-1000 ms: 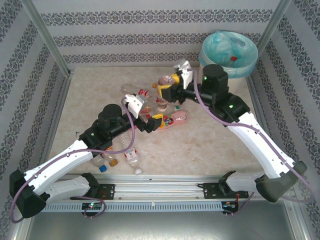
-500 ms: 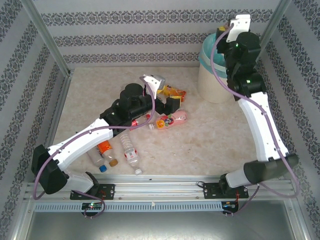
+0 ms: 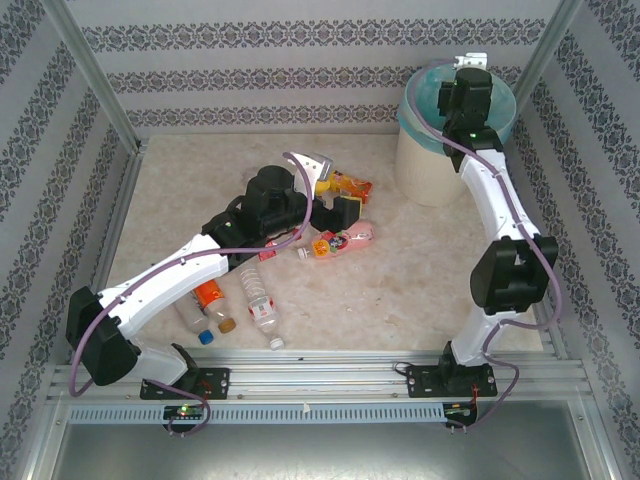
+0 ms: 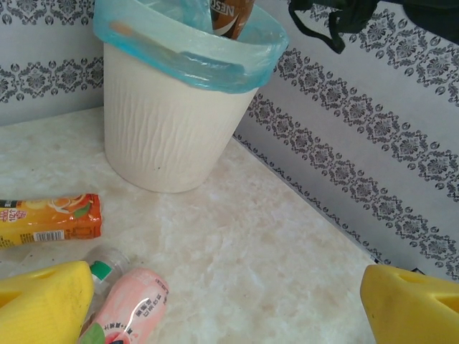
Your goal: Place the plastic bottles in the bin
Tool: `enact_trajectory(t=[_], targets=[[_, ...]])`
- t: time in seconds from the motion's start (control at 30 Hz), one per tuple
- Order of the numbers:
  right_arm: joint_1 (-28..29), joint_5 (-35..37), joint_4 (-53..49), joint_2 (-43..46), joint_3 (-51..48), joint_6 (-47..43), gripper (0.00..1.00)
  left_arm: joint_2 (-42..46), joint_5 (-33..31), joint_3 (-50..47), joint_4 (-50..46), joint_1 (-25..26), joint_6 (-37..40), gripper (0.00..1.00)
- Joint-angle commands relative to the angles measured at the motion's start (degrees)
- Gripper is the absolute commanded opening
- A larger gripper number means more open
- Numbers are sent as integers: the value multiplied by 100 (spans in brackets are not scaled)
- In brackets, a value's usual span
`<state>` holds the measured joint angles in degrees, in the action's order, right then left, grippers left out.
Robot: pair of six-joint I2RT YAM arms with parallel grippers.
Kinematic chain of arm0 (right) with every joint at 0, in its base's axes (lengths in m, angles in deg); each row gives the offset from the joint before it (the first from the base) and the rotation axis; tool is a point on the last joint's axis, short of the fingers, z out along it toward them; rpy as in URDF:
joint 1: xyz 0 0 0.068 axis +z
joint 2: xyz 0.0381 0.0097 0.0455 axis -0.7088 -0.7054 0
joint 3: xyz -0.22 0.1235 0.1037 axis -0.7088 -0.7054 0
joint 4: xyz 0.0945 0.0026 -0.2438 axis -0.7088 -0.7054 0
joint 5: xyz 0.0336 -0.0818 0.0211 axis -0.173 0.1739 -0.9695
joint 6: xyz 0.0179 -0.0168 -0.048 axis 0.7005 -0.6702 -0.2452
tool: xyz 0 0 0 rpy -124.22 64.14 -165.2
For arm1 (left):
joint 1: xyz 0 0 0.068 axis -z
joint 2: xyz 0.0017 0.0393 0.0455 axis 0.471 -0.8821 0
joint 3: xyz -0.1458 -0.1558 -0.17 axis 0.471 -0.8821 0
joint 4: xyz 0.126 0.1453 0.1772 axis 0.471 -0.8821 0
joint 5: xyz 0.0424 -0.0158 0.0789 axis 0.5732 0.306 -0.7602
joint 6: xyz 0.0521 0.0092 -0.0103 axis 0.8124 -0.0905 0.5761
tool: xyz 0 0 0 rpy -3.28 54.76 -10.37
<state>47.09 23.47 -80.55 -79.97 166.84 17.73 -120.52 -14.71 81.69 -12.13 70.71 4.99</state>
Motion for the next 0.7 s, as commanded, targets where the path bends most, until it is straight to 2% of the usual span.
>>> enact_trajectory(t=[0.0, 0.2, 0.67], targets=[[-153, -248, 210, -171, 182, 269, 53, -49, -48, -54, -115, -69, -183, 96], [-378, -645, 102, -585, 278, 559, 56, -53, -52, -151, -70, -68, -252, 95], [-705, -951, -658, -1527, 1146, 547, 57, -130, -135, -344, -10, -69, -316, 95]])
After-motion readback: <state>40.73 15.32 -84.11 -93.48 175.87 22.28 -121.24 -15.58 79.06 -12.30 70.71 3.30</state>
